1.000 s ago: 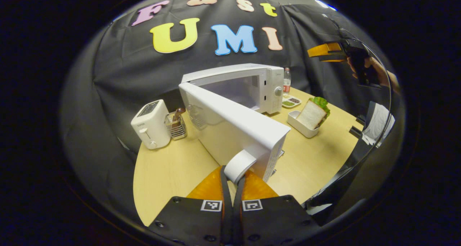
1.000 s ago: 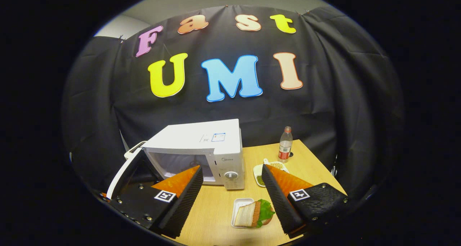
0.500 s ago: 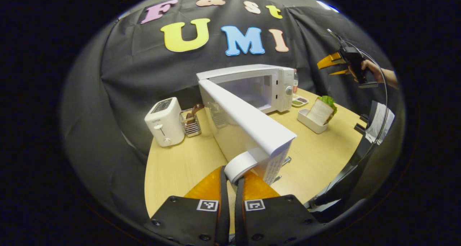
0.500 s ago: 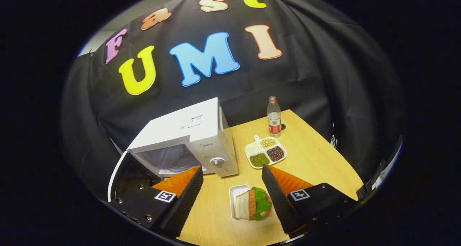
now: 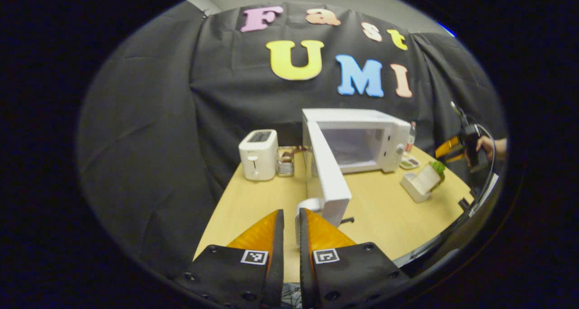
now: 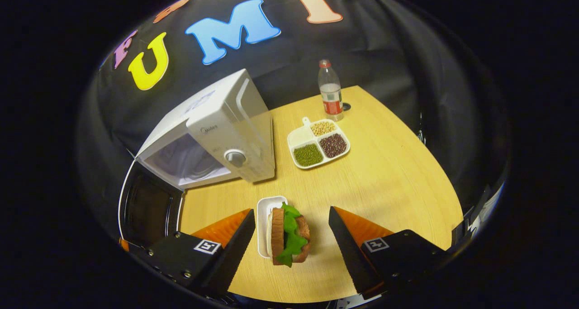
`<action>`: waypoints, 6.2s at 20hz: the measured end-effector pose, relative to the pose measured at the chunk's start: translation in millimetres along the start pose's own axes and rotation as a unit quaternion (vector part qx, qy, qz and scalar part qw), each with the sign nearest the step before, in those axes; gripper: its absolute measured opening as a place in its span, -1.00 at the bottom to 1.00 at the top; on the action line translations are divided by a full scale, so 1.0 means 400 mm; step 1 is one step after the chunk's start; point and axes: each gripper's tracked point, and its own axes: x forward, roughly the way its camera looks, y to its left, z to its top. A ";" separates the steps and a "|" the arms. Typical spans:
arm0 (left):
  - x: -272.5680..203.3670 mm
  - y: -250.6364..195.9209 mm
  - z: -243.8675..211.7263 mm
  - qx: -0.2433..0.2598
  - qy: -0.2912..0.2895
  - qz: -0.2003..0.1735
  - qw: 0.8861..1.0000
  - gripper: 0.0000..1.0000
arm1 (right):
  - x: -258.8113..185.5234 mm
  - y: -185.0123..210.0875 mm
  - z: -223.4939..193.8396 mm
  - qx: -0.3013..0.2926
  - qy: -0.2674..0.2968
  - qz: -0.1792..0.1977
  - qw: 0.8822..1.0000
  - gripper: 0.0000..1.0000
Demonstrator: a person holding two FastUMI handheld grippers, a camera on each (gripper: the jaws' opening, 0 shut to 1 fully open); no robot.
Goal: Open the microwave oven with the left hand, put the food in, and close the microwave oven.
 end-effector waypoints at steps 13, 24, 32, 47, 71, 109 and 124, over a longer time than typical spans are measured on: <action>0.042 -0.433 0.587 -0.044 -0.235 0.032 0.970 0.87 | 0.094 0.009 -0.133 0.022 0.122 0.058 0.991 0.86; 0.129 -0.438 0.611 -0.035 -0.237 -0.049 0.970 0.87 | 0.053 0.084 -0.116 0.093 0.129 0.068 0.985 -0.39; 0.152 -0.263 0.629 -0.049 -0.240 -0.085 0.966 0.87 | -0.075 0.346 -0.023 0.168 0.036 0.169 0.971 -0.39; 0.073 0.037 0.559 -0.051 -0.230 -0.063 0.970 0.87 | 0.119 0.713 0.021 0.314 -0.067 0.254 0.912 -0.38; 0.164 0.205 0.474 -0.055 -0.163 -0.017 0.985 0.87 | 0.635 0.819 0.156 0.451 -0.149 0.111 0.873 0.06; 0.232 -0.499 0.573 -0.052 -0.208 -0.133 0.968 0.94 | -0.486 0.426 0.377 -0.153 -0.446 0.018 0.881 0.96; 0.180 -0.280 0.361 -0.041 -0.113 -0.126 0.985 -0.86 | -0.474 0.529 0.370 -0.155 -0.447 0.054 0.879 0.96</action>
